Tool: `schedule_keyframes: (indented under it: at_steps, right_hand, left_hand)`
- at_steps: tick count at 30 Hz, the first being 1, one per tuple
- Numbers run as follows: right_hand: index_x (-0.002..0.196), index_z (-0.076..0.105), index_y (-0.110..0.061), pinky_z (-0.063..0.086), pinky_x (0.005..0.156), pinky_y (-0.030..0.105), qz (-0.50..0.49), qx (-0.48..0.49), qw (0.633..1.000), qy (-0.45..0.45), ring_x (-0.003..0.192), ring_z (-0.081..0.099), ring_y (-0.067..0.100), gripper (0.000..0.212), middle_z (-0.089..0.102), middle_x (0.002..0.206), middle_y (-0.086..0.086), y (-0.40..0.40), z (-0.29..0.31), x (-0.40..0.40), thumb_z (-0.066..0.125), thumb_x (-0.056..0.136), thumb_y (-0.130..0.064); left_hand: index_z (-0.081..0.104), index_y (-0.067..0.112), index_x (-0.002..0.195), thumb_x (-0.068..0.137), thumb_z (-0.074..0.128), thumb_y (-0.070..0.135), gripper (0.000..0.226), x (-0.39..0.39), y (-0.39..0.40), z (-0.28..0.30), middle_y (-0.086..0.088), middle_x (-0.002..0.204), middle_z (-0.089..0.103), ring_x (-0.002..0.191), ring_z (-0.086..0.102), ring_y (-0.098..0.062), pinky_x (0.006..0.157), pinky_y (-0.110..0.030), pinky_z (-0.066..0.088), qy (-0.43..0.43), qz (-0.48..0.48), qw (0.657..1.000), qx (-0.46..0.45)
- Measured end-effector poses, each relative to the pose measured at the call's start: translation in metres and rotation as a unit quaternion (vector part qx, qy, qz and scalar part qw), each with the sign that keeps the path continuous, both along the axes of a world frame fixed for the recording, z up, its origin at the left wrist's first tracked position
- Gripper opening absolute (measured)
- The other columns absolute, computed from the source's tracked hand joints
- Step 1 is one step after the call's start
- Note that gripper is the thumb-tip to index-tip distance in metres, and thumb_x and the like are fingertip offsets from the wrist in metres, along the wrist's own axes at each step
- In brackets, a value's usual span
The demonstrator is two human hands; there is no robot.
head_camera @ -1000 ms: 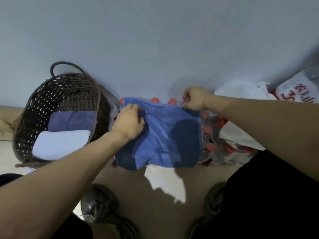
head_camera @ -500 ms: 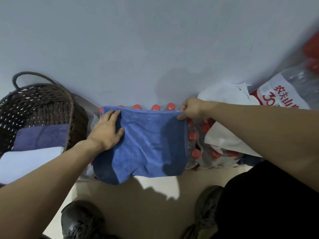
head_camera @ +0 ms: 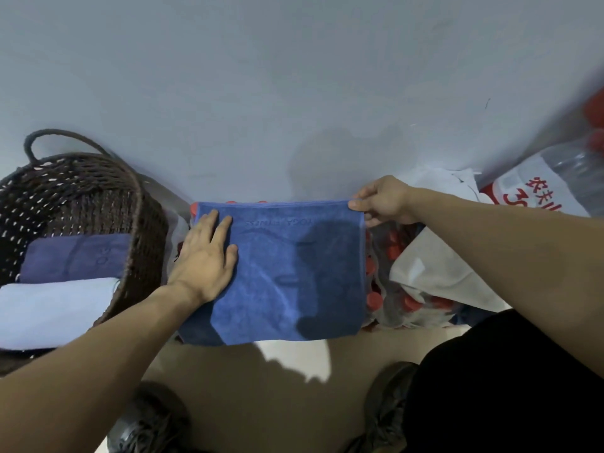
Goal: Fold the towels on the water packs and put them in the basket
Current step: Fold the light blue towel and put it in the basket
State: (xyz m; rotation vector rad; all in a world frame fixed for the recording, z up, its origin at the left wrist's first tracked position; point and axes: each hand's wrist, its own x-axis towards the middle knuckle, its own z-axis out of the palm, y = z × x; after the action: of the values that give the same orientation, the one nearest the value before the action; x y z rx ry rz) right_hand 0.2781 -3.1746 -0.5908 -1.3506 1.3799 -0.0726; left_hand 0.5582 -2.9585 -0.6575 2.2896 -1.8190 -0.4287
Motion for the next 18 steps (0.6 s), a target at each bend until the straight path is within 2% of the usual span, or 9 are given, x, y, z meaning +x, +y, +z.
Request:
schedule_keyframes:
  at_steps: [2,5,7,9,11,12,14,16,18]
  right_hand:
    - [0.083,0.062,0.0,0.061,0.054,0.032,0.015,-0.046,0.998,0.04,0.058,0.064,0.021,0.015,0.061,0.071,0.015,-0.001,-0.005,0.002,0.068,0.091,-0.01]
    - [0.083,0.07,-0.002,0.059,0.055,0.03,0.058,-0.133,0.978,0.15,0.059,0.063,0.024,0.015,0.068,0.071,0.014,-0.004,-0.01,0.008,0.075,0.086,-0.016]
    - [0.087,0.074,-0.006,0.055,0.066,0.03,0.076,-0.179,0.96,0.202,0.069,0.064,0.022,0.016,0.07,0.079,0.01,-0.005,-0.013,0.014,0.079,0.082,-0.02]
    - [0.087,0.074,-0.009,0.05,0.069,0.027,0.065,-0.201,0.953,0.217,0.076,0.063,0.02,0.018,0.07,0.085,0.007,-0.005,-0.015,0.019,0.081,0.079,-0.024]
    - [0.088,0.074,-0.008,0.053,0.073,0.029,0.043,-0.201,0.953,0.221,0.08,0.066,0.022,0.023,0.072,0.088,0.007,-0.003,-0.015,0.022,0.082,0.077,-0.026]
    - [0.09,0.073,-0.006,0.056,0.077,0.033,0.031,-0.198,0.954,0.223,0.083,0.068,0.024,0.027,0.072,0.089,0.009,-0.003,-0.015,0.022,0.083,0.077,-0.028]
    - [0.092,0.072,-0.004,0.058,0.081,0.036,0.015,-0.193,0.951,0.242,0.087,0.068,0.028,0.036,0.072,0.092,0.012,0.0,-0.017,0.021,0.082,0.077,-0.035]
    - [0.096,0.07,-0.003,0.056,0.079,0.035,0.01,-0.199,0.941,0.272,0.09,0.067,0.031,0.045,0.071,0.099,0.015,0.004,-0.019,0.02,0.079,0.078,-0.044]
    - [0.102,0.068,-0.003,0.051,0.075,0.033,0.017,-0.207,0.932,0.296,0.095,0.065,0.033,0.054,0.068,0.106,0.016,0.011,-0.02,0.019,0.075,0.079,-0.051]
  left_hand:
    - [0.023,0.009,0.154,0.101,0.026,0.04,0.061,-0.005,-0.001,-0.003,-0.018,0.161,0.015,0.149,0.012,-0.033,0.123,-0.044,0.009,-0.006,0.008,1.0,-0.011]
    - [0.019,0.012,0.155,0.103,0.025,0.04,0.06,-0.007,0.0,-0.007,-0.015,0.162,0.012,0.15,0.008,-0.031,0.123,-0.043,0.007,-0.024,0.016,1.0,-0.008]
    - [0.022,0.011,0.154,0.102,0.027,0.04,0.059,-0.009,-0.002,-0.005,-0.015,0.162,0.015,0.15,0.01,-0.03,0.122,-0.043,0.009,-0.034,0.026,0.999,0.001]
    - [0.037,0.008,0.145,0.099,0.031,0.037,0.056,-0.014,-0.009,0.003,-0.018,0.153,0.032,0.143,0.026,-0.033,0.118,-0.046,0.019,-0.051,0.05,0.997,-0.006]
    - [0.052,0.003,0.122,0.09,0.037,0.034,0.048,-0.021,-0.021,0.014,-0.022,0.129,0.049,0.123,0.042,-0.039,0.108,-0.05,0.031,-0.067,0.07,0.995,-0.035]
    - [0.055,0.0,0.114,0.087,0.04,0.031,0.043,-0.026,-0.029,0.018,-0.023,0.12,0.052,0.115,0.046,-0.04,0.104,-0.051,0.034,-0.062,0.06,0.994,-0.061]
    - [0.056,-0.002,0.113,0.086,0.044,0.021,0.038,-0.04,-0.041,0.021,-0.023,0.119,0.053,0.113,0.049,-0.041,0.104,-0.049,0.035,-0.023,-0.008,0.994,-0.111]
    - [0.054,-0.003,0.127,0.089,0.049,0.012,0.041,-0.063,-0.052,0.021,-0.022,0.134,0.051,0.127,0.045,-0.039,0.113,-0.046,0.03,0.023,-0.093,0.987,-0.128]
    - [0.044,0.002,0.142,0.094,0.049,0.013,0.05,-0.088,-0.062,0.018,-0.017,0.15,0.041,0.141,0.034,-0.034,0.119,-0.041,0.02,0.045,-0.163,0.979,-0.116]
